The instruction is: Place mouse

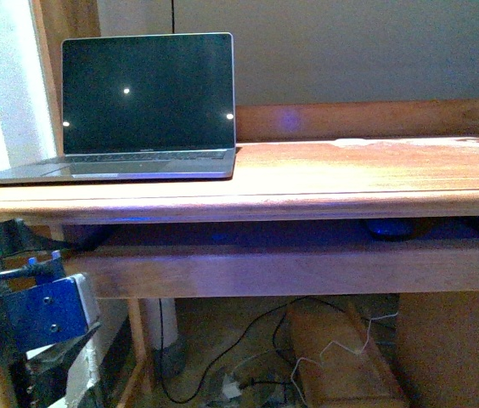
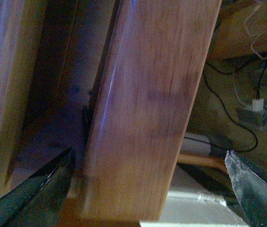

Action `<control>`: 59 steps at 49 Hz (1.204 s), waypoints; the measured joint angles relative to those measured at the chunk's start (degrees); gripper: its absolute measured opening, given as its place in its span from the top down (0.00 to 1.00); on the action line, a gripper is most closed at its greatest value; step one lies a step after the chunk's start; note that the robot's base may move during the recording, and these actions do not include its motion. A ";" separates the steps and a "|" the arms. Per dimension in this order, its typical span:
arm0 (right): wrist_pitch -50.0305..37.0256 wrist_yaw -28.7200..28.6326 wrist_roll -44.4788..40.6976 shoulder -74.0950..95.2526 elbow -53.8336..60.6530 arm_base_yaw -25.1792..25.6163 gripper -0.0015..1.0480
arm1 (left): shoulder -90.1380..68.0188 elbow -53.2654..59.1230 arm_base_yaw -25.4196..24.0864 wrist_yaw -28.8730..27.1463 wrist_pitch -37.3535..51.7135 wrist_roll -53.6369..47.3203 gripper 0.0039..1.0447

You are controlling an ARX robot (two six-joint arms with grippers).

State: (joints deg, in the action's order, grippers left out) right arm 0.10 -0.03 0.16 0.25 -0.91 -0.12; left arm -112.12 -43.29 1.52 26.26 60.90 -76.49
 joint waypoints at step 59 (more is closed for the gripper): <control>0.00 0.00 0.00 0.00 0.00 0.00 0.07 | 35.10 9.55 10.10 15.06 -55.25 32.15 0.07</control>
State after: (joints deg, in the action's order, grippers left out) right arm 0.10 -0.03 0.16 0.25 -0.91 -0.12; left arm -77.01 -33.74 11.62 41.32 5.65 -44.34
